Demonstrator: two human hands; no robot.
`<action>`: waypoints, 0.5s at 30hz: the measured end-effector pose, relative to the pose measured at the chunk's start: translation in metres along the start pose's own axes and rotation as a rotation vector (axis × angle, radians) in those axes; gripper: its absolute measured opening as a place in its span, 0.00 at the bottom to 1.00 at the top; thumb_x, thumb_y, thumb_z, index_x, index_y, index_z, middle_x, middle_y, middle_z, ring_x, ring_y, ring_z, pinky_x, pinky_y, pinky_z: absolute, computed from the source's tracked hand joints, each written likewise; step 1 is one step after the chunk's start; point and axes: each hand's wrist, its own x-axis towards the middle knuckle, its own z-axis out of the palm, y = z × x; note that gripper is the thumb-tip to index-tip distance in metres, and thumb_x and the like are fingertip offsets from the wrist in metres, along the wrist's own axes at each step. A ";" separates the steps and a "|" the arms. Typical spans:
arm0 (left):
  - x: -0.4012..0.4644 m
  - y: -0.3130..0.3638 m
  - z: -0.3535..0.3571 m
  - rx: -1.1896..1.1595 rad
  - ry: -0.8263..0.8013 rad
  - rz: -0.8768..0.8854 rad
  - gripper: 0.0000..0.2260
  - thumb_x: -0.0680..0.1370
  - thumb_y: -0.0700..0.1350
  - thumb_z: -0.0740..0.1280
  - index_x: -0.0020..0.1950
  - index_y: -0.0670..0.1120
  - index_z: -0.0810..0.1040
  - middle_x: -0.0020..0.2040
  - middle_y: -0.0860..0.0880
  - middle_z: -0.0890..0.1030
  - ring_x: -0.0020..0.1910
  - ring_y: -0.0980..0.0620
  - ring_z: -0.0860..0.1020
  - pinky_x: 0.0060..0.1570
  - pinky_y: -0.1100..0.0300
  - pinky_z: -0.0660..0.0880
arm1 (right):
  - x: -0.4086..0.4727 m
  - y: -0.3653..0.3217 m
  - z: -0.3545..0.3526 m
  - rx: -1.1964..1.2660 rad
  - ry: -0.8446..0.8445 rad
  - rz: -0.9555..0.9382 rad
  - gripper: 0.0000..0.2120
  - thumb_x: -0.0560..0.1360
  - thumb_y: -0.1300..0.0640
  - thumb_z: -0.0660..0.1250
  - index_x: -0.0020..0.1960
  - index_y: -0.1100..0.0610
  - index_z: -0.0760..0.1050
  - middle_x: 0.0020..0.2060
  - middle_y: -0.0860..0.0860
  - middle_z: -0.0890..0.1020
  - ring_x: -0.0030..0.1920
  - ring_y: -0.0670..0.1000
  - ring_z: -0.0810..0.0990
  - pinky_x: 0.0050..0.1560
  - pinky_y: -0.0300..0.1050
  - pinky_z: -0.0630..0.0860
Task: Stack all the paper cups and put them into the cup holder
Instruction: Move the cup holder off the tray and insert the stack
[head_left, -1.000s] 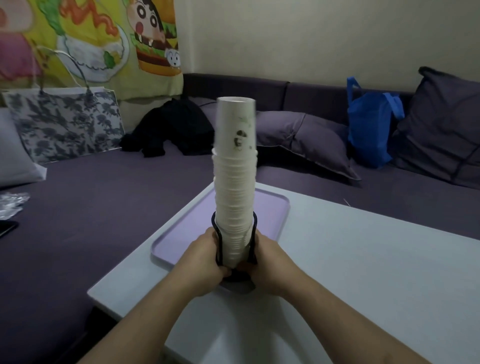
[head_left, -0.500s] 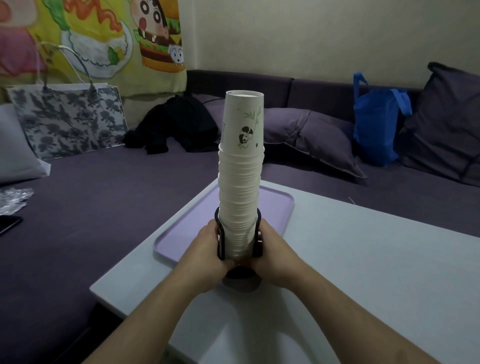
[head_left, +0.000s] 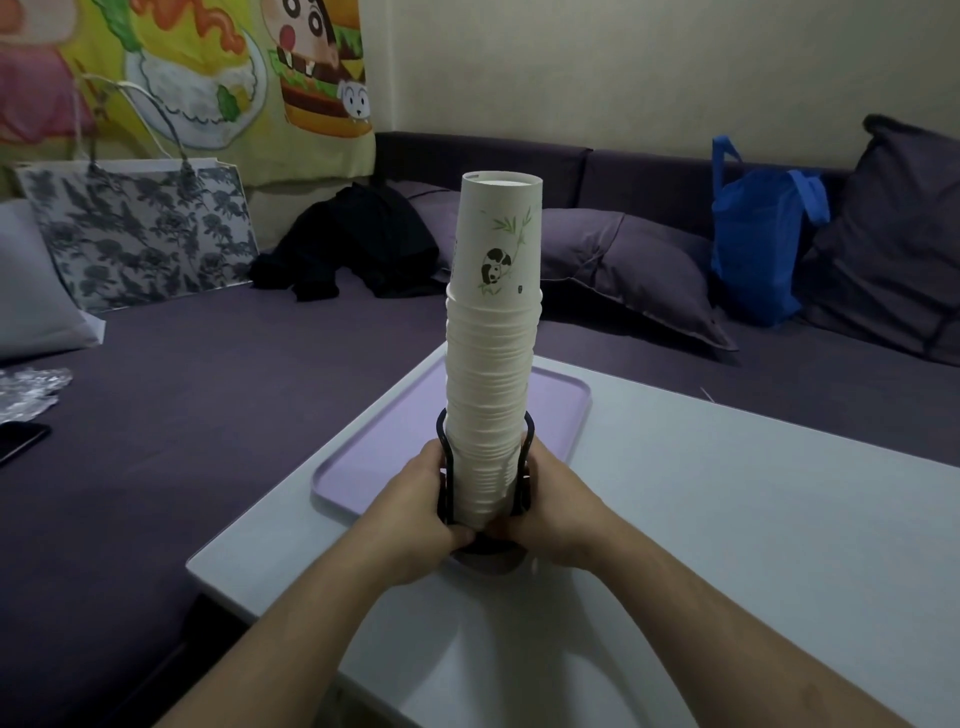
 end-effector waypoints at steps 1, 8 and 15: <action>0.000 0.001 0.000 -0.001 -0.003 -0.001 0.36 0.69 0.40 0.77 0.73 0.56 0.68 0.58 0.57 0.82 0.55 0.59 0.82 0.56 0.56 0.82 | -0.001 -0.001 -0.001 -0.003 -0.006 -0.002 0.40 0.66 0.56 0.81 0.73 0.43 0.67 0.61 0.41 0.83 0.61 0.43 0.84 0.61 0.51 0.84; 0.003 -0.006 -0.001 0.074 -0.024 -0.030 0.38 0.64 0.45 0.80 0.70 0.59 0.69 0.60 0.57 0.81 0.57 0.55 0.81 0.58 0.51 0.82 | -0.008 -0.005 -0.009 -0.057 -0.082 -0.015 0.43 0.62 0.58 0.80 0.72 0.39 0.67 0.61 0.38 0.82 0.62 0.42 0.82 0.63 0.49 0.82; 0.005 -0.008 0.007 0.099 0.034 -0.044 0.31 0.71 0.39 0.78 0.70 0.56 0.72 0.60 0.57 0.81 0.59 0.53 0.80 0.60 0.52 0.79 | -0.010 -0.008 -0.006 -0.090 -0.063 -0.001 0.37 0.63 0.63 0.74 0.67 0.38 0.69 0.57 0.37 0.83 0.58 0.40 0.82 0.59 0.49 0.83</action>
